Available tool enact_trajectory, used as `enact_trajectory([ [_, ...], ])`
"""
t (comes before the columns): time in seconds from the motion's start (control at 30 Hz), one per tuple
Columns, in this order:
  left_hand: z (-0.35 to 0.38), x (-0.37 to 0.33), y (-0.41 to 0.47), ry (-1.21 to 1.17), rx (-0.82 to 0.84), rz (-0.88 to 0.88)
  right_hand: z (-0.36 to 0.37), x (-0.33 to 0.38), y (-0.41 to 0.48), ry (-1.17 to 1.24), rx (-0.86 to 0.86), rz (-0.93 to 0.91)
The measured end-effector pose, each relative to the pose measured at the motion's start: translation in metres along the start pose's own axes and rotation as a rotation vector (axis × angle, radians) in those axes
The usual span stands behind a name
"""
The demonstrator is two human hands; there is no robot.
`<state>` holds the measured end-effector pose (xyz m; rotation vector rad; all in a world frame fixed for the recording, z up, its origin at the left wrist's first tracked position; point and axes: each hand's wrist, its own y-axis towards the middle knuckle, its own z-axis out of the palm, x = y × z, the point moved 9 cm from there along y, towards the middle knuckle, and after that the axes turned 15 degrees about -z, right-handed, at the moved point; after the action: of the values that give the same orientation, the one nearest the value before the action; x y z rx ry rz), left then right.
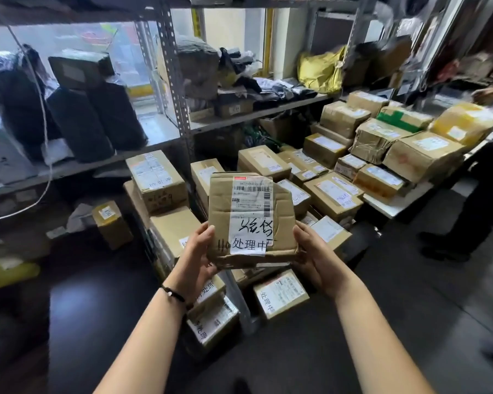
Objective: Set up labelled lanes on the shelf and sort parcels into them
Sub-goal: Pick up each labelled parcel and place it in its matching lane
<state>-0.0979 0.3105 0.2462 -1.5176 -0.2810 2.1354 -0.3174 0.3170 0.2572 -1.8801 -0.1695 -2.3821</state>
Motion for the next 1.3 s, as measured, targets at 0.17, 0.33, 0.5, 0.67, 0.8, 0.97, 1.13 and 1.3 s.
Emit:
enact_trajectory([
  [0.17, -0.015, -0.017, 0.052, -0.067, -0.05, 0.013, -0.011, 0.004, 0.063, -0.028, 0.021, 0.022],
  [0.33, -0.019, -0.035, 0.085, -0.107, -0.066, 0.028, -0.02, 0.005, 0.115, -0.024, 0.037, 0.04],
  [0.5, -0.022, -0.051, 0.102, -0.107, -0.119, 0.042, -0.02, -0.005, 0.143, -0.007, 0.131, 0.106],
  [0.67, -0.019, -0.066, 0.106, -0.113, -0.175, 0.076, -0.02, 0.01, 0.164, -0.031, 0.193, 0.078],
  [0.8, -0.004, -0.071, 0.106, -0.092, -0.185, 0.088, -0.023, 0.02, 0.175, -0.041, 0.238, 0.07],
  [0.97, 0.0, -0.056, 0.107, -0.068, -0.264, 0.056, -0.04, 0.013, 0.179, 0.004, 0.239, 0.115],
  [1.13, 0.008, -0.035, 0.108, -0.071, -0.332, 0.009, -0.048, -0.004, 0.183, 0.152, 0.144, 0.149],
  [1.3, -0.016, -0.04, 0.093, -0.159, -0.456, 0.084, -0.063, -0.039, 0.183, 0.261, 0.075, 0.303],
])
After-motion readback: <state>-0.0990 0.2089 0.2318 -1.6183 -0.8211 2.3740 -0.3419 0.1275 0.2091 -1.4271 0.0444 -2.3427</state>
